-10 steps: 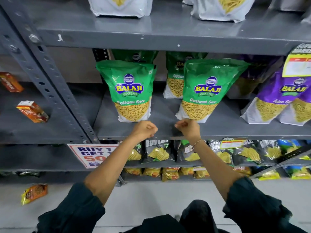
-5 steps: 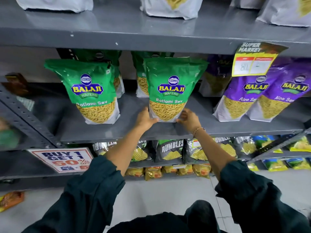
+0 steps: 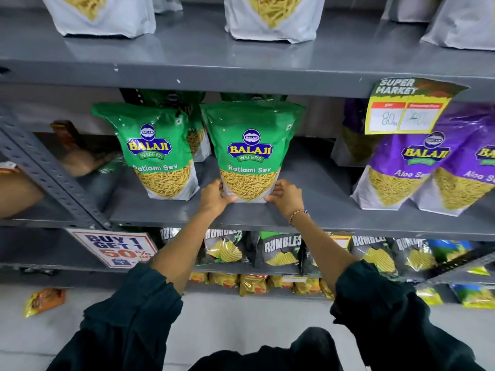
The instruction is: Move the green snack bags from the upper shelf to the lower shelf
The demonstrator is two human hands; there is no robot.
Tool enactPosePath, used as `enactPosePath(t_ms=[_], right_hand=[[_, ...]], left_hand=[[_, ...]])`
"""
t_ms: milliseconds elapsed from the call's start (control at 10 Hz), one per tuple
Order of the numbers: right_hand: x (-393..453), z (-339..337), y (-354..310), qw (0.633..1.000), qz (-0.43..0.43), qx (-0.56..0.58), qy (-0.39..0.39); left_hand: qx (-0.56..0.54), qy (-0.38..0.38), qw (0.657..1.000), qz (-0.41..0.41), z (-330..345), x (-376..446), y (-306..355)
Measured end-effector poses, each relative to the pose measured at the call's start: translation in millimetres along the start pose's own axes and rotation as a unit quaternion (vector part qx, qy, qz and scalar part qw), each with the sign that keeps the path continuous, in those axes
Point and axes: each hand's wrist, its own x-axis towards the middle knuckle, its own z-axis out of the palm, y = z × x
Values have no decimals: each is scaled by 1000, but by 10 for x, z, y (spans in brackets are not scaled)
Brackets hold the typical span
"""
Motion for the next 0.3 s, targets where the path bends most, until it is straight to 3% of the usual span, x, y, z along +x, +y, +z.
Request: enactPosePath(t_ms=[200, 300], right_hand=[[-68, 12, -4, 1000, 7, 1, -2], [-208, 32, 55, 997, -8, -14, 72]], left_hand=[[78, 22, 997, 9, 63, -121, 62], [81, 46, 996, -7, 92, -272, 18]])
